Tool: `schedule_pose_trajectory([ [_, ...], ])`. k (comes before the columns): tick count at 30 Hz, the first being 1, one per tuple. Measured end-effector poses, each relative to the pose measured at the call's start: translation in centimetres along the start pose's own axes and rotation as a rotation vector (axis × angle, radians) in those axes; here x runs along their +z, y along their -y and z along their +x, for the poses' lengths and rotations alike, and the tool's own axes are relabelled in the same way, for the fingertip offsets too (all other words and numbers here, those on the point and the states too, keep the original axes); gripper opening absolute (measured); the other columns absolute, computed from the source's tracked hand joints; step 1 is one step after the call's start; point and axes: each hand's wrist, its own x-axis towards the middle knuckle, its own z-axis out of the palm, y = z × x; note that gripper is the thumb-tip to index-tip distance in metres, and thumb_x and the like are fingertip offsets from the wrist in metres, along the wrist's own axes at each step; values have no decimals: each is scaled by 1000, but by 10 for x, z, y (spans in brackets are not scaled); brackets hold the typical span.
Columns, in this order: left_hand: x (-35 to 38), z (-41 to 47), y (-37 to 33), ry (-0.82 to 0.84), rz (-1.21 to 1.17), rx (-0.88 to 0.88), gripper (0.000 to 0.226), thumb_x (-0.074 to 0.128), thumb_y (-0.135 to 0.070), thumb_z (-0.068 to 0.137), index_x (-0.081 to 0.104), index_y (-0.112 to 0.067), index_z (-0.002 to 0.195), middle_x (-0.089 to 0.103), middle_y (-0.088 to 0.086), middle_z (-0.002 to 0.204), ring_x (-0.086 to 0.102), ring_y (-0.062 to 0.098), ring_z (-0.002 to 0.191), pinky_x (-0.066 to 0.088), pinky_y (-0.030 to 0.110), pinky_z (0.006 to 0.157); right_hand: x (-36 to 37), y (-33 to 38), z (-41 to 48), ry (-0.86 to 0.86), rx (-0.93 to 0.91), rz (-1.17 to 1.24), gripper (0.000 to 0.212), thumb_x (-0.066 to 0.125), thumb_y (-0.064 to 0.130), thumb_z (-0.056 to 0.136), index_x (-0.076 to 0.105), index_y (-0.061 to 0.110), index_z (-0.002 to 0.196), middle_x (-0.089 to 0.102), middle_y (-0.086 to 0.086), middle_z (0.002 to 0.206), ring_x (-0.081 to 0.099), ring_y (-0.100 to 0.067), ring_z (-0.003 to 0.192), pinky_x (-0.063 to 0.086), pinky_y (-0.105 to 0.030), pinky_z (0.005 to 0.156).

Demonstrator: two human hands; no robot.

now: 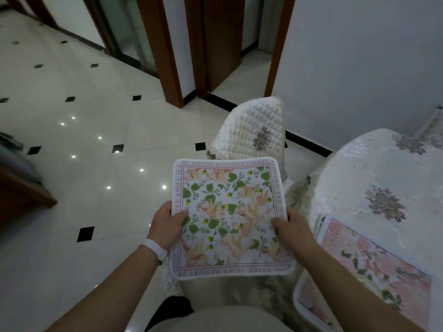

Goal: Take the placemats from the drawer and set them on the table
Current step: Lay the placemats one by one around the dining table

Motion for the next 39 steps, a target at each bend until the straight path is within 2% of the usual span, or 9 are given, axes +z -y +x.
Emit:
schedule_pose_trajectory([
  [2,-29,25,-1,-12,-29,-3,17,63,-12,91,68,-18,107,73,7,100,71,26,88,59,49,78,30,26,12,10,-15,-10,15,52,16,96,62,25,103,72,6,91,72,-8,70,55,-21,52],
  [4,-61,53,-2,-30,-56,-8,16,63,-12,90,67,-20,103,73,5,99,71,25,87,60,47,77,64,52,27,19,-23,-31,16,53,14,95,62,25,104,72,7,92,72,-7,70,54,-20,53],
  [8,-125,104,-8,-61,-105,3,15,60,-8,92,64,-21,98,71,2,94,70,20,83,58,32,65,139,112,56,61,-26,-76,19,54,13,91,65,24,101,76,1,94,75,-17,78,62,-41,71],
  [11,-171,142,-17,-81,-124,-4,15,59,-8,94,66,-16,104,71,3,96,70,19,83,57,27,61,186,155,75,66,-62,-96,24,52,11,91,67,27,101,75,5,96,74,-16,82,61,-42,77],
  [16,-211,208,-41,-76,-74,11,12,61,-11,91,65,-20,98,71,2,94,69,22,85,59,40,72,229,198,103,38,-78,-112,25,55,14,87,69,31,98,76,11,93,73,-13,84,59,-40,79],
  [21,-202,268,-60,-25,-70,28,14,61,-11,92,64,-24,93,69,0,94,68,21,86,57,39,76,237,229,149,19,-117,-141,24,54,11,89,67,24,106,74,11,98,71,-6,84,57,-27,69],
  [30,-181,395,-101,-57,-80,-64,19,61,-10,92,69,-20,106,74,5,102,71,26,91,58,49,81,260,261,309,50,1,-110,22,55,14,88,63,22,107,73,3,99,71,-17,85,60,-44,79],
  [34,-155,458,-157,-31,-4,-34,17,59,-9,94,68,-19,105,73,8,102,71,26,89,59,48,80,243,301,372,68,-24,-132,21,53,17,91,60,19,110,69,2,104,67,-16,91,58,-40,81],
  [39,-91,531,-240,51,-5,54,17,58,-9,95,67,-18,105,73,9,101,71,29,90,58,48,79,186,340,444,-18,-47,-47,23,52,16,93,57,19,116,68,1,106,66,-14,89,57,-29,72],
])
